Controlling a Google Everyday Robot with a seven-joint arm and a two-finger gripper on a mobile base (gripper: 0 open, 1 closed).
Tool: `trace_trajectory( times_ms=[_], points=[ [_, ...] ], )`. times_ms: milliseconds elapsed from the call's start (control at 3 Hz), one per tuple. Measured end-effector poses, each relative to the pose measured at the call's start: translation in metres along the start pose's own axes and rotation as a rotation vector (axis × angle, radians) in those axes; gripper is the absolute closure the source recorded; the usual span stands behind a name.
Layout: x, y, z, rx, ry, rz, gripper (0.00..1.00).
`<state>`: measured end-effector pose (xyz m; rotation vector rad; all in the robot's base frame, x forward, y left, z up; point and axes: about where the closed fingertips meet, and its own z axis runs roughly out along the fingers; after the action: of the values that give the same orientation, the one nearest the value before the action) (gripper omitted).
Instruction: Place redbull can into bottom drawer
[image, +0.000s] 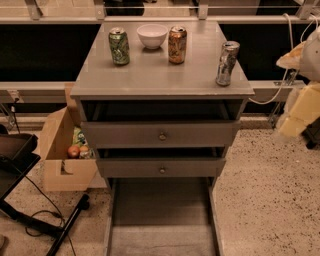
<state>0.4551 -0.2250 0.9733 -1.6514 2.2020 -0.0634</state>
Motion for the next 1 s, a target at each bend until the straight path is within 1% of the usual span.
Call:
trace_trajectory(
  times_ms=[333,667,1000],
  points=[
    [0.01,-0.067,0.018,0.088,-0.189,0.085,0.0],
    [0.019,-0.142,0.034,0.19,-0.384,0.159,0.0],
    [0.015,-0.199,0.057,0.238,-0.563,0.214,0.0]
  ],
)
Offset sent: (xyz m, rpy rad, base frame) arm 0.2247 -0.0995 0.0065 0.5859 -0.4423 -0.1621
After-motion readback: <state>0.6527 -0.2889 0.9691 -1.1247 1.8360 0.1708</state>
